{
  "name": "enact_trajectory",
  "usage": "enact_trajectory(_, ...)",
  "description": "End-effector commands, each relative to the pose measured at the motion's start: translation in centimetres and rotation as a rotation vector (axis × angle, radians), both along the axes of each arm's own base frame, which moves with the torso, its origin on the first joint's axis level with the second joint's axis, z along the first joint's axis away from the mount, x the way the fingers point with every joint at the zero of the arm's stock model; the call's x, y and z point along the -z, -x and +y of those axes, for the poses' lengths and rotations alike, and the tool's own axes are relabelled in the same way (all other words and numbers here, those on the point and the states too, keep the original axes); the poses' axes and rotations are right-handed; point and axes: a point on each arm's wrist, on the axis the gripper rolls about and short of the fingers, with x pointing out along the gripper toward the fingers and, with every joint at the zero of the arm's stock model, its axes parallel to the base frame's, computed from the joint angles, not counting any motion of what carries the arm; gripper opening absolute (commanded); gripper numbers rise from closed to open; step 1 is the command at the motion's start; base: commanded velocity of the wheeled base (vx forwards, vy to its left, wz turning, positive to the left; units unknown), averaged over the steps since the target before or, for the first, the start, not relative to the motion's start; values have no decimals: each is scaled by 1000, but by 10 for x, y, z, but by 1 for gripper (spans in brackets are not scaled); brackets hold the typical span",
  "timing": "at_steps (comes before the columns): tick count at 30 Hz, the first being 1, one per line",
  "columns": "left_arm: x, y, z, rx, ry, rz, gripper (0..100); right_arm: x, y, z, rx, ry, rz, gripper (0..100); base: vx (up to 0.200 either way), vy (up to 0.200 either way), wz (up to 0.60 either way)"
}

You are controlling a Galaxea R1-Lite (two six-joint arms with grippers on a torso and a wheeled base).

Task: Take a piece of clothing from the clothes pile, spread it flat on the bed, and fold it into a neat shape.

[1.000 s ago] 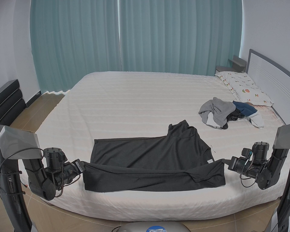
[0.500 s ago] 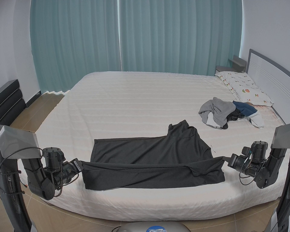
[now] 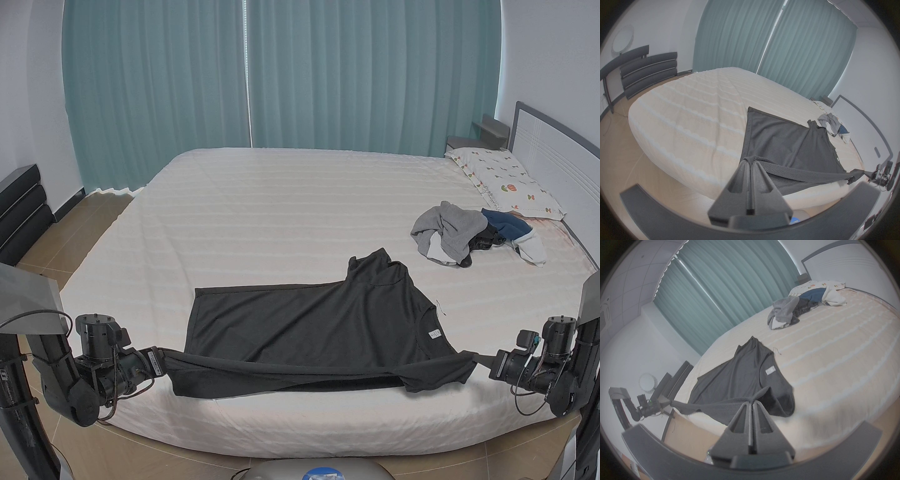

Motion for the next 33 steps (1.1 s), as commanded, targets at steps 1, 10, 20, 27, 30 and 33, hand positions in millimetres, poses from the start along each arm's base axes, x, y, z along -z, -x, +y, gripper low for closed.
enact_trajectory(1,-8,8,5,0,-32,-18,0,-4,19,-6,-14,14,12,0,0,0,0)
enact_trajectory(10,-16,22,4,31,-62,-21,0,-1,20,-11,4,17,28,0,0,0,0)
enact_trajectory(20,0,24,4,71,-116,46,0,10,21,-9,-50,67,87,0,0,0,0)
enact_trajectory(27,9,5,3,35,-73,41,0,16,-6,-12,-42,81,28,0,0,0,0)
enact_trajectory(30,9,-6,1,7,-21,17,0,21,-18,-10,-56,83,16,0,0,0,0)
enact_trajectory(33,13,-14,-3,3,-1,14,0,25,-28,-8,-67,87,2,0,0,0,0)
